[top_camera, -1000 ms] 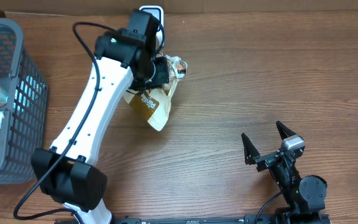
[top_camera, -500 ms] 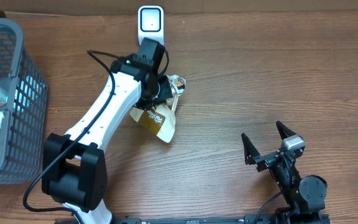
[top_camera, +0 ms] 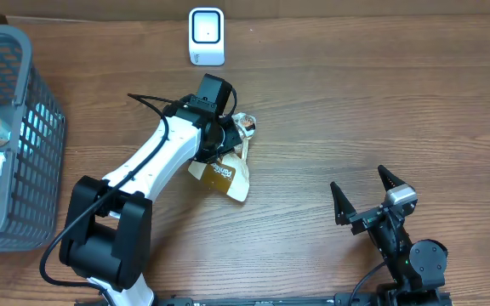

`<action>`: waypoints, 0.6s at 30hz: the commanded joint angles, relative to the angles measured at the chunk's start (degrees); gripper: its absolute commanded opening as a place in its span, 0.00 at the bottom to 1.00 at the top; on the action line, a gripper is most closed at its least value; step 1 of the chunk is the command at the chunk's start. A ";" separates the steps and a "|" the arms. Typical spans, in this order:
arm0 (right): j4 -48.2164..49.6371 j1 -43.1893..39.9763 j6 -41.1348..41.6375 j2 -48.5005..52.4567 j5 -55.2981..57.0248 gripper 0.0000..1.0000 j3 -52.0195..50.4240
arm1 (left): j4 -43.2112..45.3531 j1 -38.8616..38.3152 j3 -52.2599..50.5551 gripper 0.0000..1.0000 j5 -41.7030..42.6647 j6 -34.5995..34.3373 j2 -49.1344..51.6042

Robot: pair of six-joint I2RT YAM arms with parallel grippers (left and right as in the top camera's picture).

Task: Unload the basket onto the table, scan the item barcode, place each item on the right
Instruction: 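Lift the mushroom bag and hold its barcode toward the white scanner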

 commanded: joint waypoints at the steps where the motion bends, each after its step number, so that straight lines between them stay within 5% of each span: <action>1: 0.26 -0.09 -0.17 -0.66 0.39 1.00 -0.61 | 0.63 -0.35 -0.50 0.04 -0.66 -0.96 -0.85; 12: 0.26 -0.09 -0.17 -0.66 0.39 1.00 -0.61 | 0.87 -0.39 -0.50 0.07 -2.08 -1.29 -0.76; 18: 0.26 -0.09 -0.17 -0.66 0.42 1.00 -0.61 | 0.81 -0.39 -0.52 0.08 -2.05 -6.80 0.83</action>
